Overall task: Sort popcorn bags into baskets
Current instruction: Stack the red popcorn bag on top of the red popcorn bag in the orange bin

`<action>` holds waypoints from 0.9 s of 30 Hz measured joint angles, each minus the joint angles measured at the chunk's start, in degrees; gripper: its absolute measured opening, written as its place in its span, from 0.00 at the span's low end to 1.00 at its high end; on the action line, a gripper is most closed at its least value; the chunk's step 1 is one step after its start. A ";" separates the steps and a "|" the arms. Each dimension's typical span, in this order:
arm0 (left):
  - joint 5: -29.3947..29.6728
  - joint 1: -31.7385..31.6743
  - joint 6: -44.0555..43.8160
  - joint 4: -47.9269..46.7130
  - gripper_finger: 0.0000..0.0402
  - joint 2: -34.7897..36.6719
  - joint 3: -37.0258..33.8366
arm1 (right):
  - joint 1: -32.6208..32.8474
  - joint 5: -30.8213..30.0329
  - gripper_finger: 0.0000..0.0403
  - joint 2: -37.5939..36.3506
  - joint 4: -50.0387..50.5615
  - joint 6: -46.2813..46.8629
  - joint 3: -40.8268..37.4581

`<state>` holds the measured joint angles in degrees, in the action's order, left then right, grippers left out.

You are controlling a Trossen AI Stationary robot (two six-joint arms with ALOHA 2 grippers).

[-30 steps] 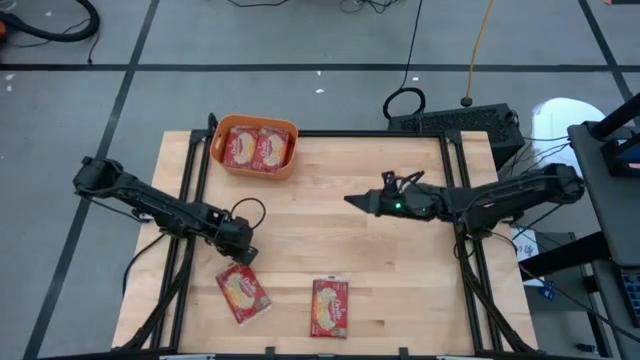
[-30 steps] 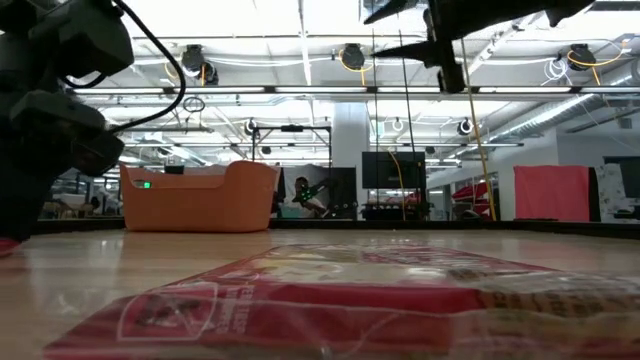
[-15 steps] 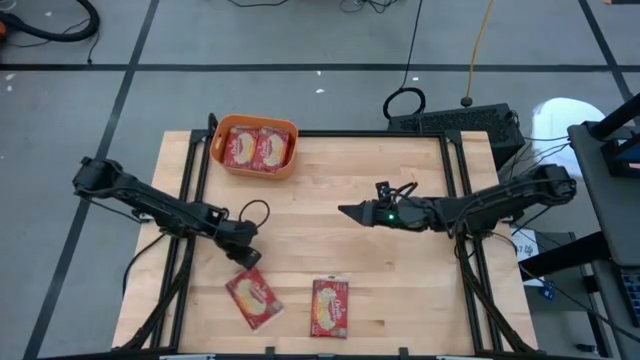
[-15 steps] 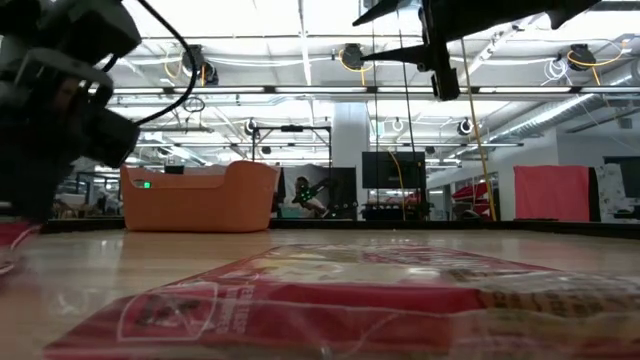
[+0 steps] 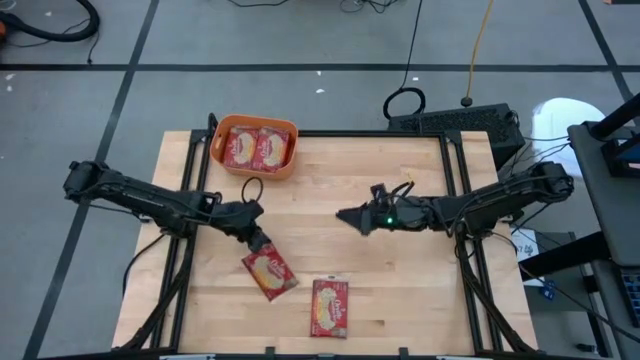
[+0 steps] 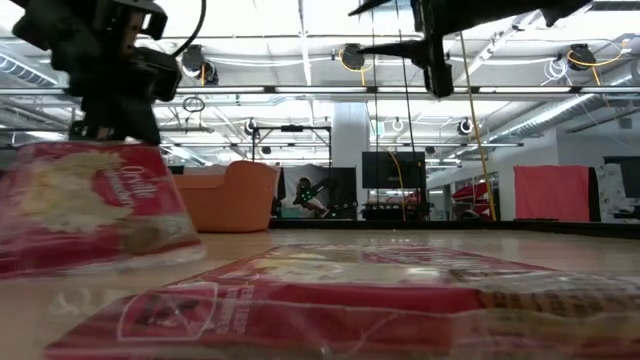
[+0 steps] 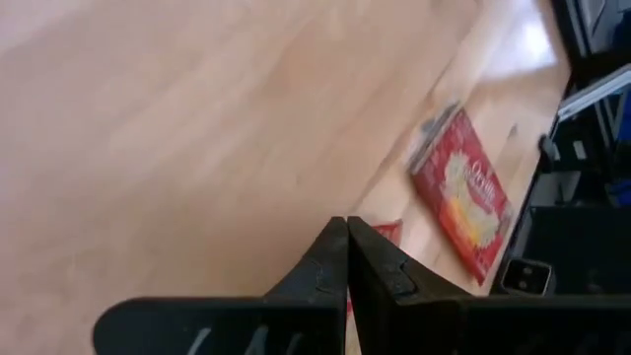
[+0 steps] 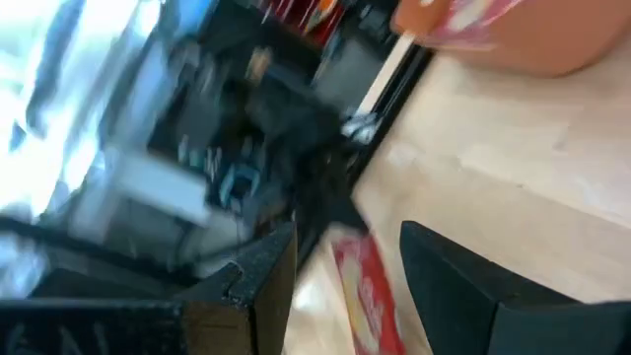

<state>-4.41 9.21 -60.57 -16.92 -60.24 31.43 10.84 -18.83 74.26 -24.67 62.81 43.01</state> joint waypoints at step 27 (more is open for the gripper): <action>-4.67 -4.02 9.46 1.24 0.00 -0.06 1.70 | -3.47 25.87 0.64 43.79 -8.66 -15.92 26.83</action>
<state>-9.08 5.19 -51.11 -15.68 -60.29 33.13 7.37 7.04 118.05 -33.33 46.90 69.84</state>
